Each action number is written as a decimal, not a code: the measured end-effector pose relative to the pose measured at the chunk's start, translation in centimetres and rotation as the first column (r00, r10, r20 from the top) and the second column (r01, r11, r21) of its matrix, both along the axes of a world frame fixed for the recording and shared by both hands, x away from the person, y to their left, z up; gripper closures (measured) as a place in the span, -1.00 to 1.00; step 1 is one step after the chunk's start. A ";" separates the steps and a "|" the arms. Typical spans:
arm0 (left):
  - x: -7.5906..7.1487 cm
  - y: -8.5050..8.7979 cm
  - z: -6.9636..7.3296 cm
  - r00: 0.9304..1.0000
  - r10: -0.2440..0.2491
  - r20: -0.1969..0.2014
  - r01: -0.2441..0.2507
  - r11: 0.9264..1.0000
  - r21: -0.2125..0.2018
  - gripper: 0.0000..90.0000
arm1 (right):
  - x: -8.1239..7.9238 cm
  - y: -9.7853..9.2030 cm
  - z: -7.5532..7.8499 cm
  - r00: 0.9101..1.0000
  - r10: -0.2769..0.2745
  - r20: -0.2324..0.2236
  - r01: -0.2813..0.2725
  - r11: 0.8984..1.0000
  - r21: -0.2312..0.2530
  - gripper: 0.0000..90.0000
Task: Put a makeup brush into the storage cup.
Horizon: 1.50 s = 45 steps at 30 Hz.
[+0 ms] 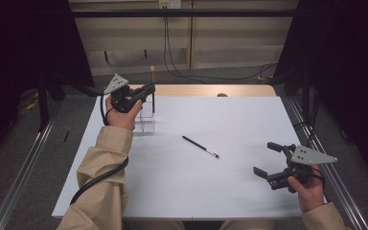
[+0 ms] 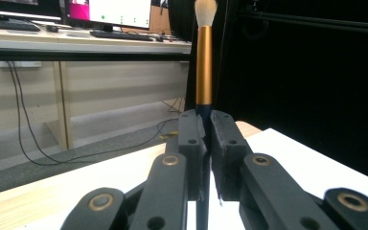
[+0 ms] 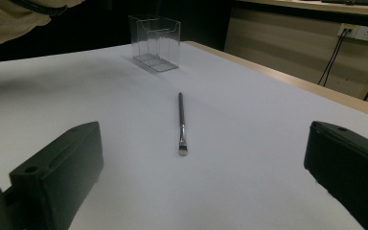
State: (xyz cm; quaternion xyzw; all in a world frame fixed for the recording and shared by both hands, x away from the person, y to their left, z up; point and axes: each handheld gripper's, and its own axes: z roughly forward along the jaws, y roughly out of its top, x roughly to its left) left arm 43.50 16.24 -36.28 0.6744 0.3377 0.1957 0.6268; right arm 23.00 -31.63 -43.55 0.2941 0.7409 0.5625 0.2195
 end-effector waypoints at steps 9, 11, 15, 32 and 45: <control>0.3 0.2 0.2 1.000 0.016 0.011 -0.016 1.000 0.008 0.87 | 0.0 0.0 0.0 1.000 0.003 0.000 -0.003 1.000 0.000 -1.00; 0.4 0.2 0.3 1.000 0.021 0.012 -0.021 1.000 0.011 0.87 | 0.0 0.0 0.0 1.000 0.003 -0.001 -0.003 1.000 0.001 -1.00; 0.5 0.2 0.3 0.999 0.028 0.016 -0.028 1.000 0.009 0.87 | 0.0 0.0 0.0 1.000 0.003 0.000 -0.003 1.000 0.000 -1.00; 1.2 0.4 0.1 0.997 0.070 0.015 -0.070 0.998 -0.001 0.87 | 0.0 0.0 -0.1 1.000 0.003 -0.001 -0.003 1.000 0.004 -1.00; 1.7 0.8 -0.5 0.994 0.108 0.004 -0.108 0.994 -0.006 0.87 | 0.0 -0.1 0.0 1.000 0.006 0.000 -0.006 1.000 0.006 -1.00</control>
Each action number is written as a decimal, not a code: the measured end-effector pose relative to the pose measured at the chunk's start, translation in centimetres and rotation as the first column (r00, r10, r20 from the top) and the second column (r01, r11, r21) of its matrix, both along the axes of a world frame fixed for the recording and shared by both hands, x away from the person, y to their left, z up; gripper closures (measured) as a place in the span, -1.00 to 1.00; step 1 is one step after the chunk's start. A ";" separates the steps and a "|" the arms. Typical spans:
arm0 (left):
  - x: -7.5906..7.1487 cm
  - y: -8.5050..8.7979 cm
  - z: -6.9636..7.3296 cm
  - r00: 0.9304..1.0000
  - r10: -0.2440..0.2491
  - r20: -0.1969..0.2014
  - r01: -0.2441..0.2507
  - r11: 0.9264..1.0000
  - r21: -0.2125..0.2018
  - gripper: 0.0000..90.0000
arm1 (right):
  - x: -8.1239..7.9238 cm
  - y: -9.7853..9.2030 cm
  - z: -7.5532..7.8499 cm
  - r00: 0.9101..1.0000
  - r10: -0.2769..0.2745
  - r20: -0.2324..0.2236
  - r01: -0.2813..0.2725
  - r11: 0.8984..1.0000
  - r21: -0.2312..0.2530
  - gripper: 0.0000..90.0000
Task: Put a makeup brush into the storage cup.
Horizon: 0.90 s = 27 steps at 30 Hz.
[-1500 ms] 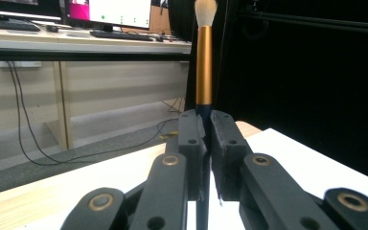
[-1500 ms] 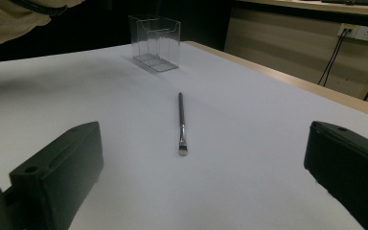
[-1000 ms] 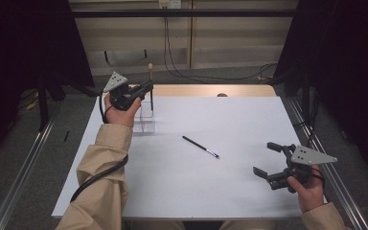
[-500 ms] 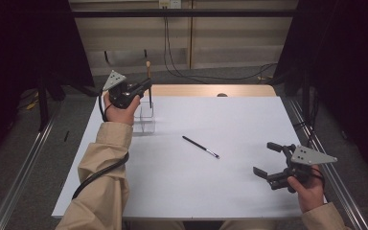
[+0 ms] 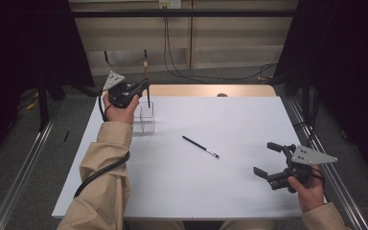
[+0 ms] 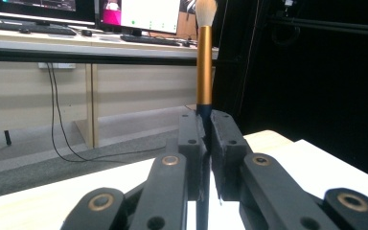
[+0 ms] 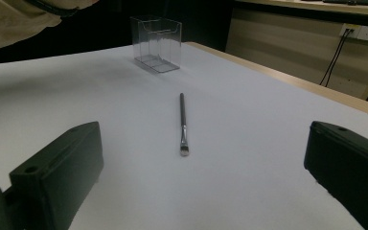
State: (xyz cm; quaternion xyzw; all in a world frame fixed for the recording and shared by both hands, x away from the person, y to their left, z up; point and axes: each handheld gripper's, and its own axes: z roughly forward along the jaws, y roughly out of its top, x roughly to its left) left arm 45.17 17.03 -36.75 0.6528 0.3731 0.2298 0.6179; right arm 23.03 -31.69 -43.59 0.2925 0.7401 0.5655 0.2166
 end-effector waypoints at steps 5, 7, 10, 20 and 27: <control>0.1 0.1 -0.3 1.000 0.011 -0.004 -0.011 1.000 -0.002 0.87 | 0.0 0.0 0.0 1.000 -0.002 0.000 0.002 1.000 -0.002 -1.00; 0.1 0.2 -0.4 1.000 0.015 -0.007 -0.015 1.000 0.001 0.87 | 0.0 0.0 0.0 1.000 -0.006 0.000 0.006 1.000 -0.001 -1.00; 0.1 0.4 -0.6 1.000 0.022 -0.009 -0.022 1.000 0.002 0.87 | 0.0 -0.1 0.0 1.000 -0.007 0.002 0.007 1.000 0.000 -1.00; 0.1 0.6 -1.3 0.999 0.041 -0.016 -0.041 0.999 -0.004 0.87 | 0.0 -0.1 0.0 1.000 -0.008 0.003 0.008 1.000 -0.001 -1.00; 0.1 0.6 -1.7 0.999 0.046 -0.019 -0.046 0.999 -0.004 0.87 | 0.0 -0.1 0.0 1.000 -0.009 0.005 0.009 1.000 -0.002 -1.00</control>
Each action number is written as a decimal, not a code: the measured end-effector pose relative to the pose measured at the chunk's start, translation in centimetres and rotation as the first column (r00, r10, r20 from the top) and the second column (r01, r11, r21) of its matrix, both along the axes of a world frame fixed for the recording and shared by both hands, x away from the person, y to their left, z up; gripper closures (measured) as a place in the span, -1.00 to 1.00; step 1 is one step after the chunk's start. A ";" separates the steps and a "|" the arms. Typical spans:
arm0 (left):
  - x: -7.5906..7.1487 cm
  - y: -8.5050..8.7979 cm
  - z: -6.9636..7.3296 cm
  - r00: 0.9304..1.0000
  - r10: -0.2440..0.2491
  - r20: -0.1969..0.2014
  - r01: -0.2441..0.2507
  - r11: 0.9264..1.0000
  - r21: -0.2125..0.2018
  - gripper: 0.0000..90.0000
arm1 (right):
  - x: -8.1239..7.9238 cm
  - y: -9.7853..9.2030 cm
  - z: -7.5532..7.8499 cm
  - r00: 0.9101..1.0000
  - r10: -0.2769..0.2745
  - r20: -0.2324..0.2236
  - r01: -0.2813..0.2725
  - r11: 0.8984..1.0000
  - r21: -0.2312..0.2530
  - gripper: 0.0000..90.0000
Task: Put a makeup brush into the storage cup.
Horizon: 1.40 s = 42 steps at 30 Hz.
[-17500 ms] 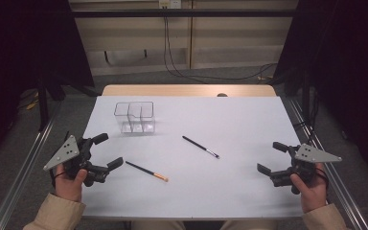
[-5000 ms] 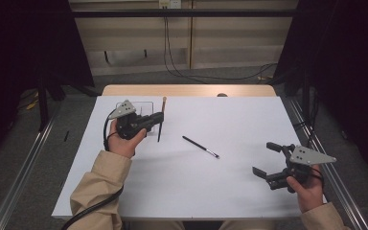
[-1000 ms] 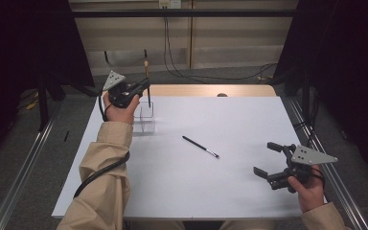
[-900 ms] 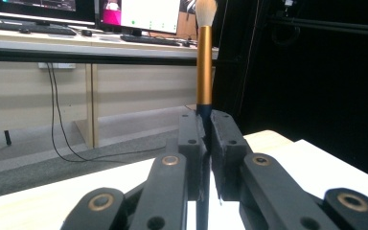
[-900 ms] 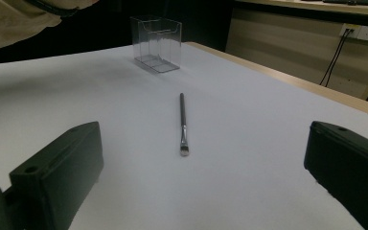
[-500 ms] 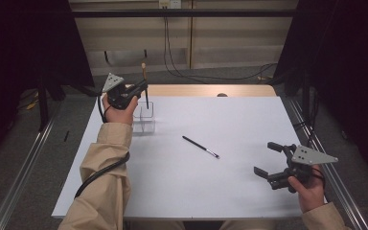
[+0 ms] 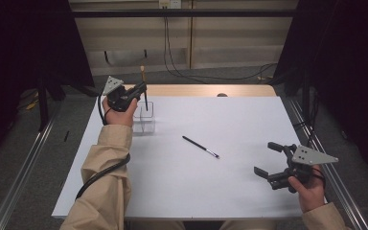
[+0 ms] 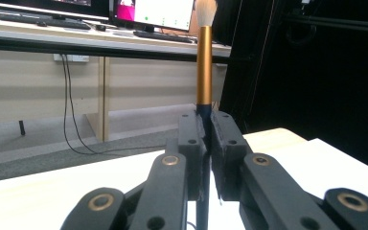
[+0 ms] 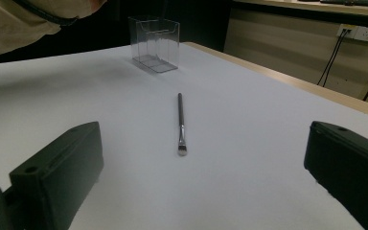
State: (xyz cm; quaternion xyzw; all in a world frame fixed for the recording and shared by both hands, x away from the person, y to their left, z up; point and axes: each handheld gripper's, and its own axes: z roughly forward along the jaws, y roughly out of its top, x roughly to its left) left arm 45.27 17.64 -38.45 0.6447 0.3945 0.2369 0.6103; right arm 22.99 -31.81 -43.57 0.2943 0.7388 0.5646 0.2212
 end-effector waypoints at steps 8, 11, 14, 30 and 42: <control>-0.1 -0.3 -0.4 1.000 -0.001 -0.006 0.001 1.000 0.003 0.86 | 0.0 0.0 0.0 1.000 -0.001 0.000 0.001 1.000 -0.002 -1.00; -0.1 -0.3 -0.7 1.000 0.001 -0.008 -0.001 1.000 0.005 0.87 | 0.0 0.0 0.0 1.000 -0.001 0.000 0.001 1.000 -0.001 -1.00; -0.1 -0.4 -0.9 1.000 0.004 -0.011 -0.004 1.000 0.013 0.87 | 0.0 0.0 0.0 1.000 -0.001 -0.001 0.001 1.000 -0.001 -1.00; -0.3 -0.4 -1.6 1.000 0.005 -0.025 -0.005 1.000 0.013 0.87 | 0.0 0.0 0.0 1.000 0.000 -0.003 0.000 1.000 -0.001 -1.00; -0.4 -0.6 -2.3 0.999 0.006 -0.038 -0.006 1.000 0.006 0.86 | 0.0 0.1 0.0 1.000 0.001 -0.003 -0.001 1.000 -0.001 -1.00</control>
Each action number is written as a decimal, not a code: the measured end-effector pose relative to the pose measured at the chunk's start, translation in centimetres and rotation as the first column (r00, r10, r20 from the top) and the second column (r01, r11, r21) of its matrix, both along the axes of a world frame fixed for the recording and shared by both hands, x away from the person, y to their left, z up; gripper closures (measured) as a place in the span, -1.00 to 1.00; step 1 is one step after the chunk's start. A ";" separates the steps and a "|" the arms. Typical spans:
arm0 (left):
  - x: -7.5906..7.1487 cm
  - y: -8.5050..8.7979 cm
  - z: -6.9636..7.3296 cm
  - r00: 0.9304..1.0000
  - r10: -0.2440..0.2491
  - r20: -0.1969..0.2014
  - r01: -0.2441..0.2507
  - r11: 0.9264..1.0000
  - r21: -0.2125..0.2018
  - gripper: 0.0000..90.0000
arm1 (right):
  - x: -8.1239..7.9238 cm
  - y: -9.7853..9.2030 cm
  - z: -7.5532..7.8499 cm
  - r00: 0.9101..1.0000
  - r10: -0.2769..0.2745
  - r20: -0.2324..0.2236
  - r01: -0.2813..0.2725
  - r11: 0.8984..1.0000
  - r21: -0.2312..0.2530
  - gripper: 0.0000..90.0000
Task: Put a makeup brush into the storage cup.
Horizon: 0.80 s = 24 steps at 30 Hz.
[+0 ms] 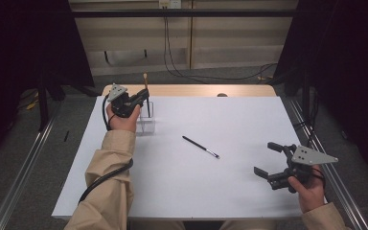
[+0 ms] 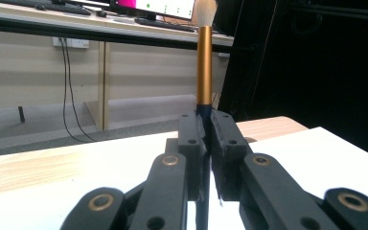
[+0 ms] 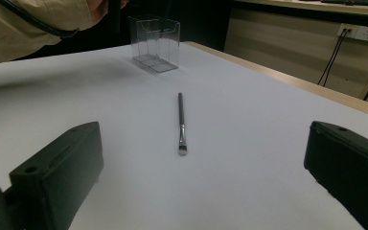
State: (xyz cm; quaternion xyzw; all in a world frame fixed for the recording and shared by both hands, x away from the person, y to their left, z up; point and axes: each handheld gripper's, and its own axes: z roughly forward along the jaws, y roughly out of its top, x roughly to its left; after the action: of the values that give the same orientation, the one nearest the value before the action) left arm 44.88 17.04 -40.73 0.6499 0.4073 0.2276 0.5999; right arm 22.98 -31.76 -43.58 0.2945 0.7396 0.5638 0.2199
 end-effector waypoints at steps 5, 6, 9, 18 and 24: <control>0.0 -0.1 -0.2 1.000 -0.001 -0.003 0.001 1.000 0.008 0.86 | 0.0 0.0 0.0 1.000 0.001 -0.002 -0.001 1.000 -0.001 -1.00; 0.0 -0.1 -0.2 1.000 -0.002 -0.004 0.002 1.000 0.005 0.86 | 0.0 0.0 0.0 1.000 0.003 -0.002 -0.003 1.000 0.000 -1.00; -0.1 0.0 -0.3 1.000 0.002 -0.004 -0.002 1.000 0.009 0.86 | 0.0 0.0 0.0 1.000 0.003 0.000 -0.003 1.000 0.001 -1.00; -0.3 0.1 -0.7 1.000 0.002 -0.010 -0.002 1.000 0.001 0.86 | 0.0 0.0 0.0 1.000 0.004 0.000 -0.004 1.000 0.000 -1.00; -0.3 0.1 -0.9 1.000 0.004 -0.012 -0.004 1.000 0.003 0.86 | 0.0 0.0 0.0 1.000 0.006 -0.002 -0.006 1.000 -0.001 -1.00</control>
State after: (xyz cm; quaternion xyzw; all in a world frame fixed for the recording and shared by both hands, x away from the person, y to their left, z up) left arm 44.55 17.12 -41.60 0.6515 0.4117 0.2255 0.5959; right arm 22.95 -31.71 -43.56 0.2926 0.7410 0.5639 0.2177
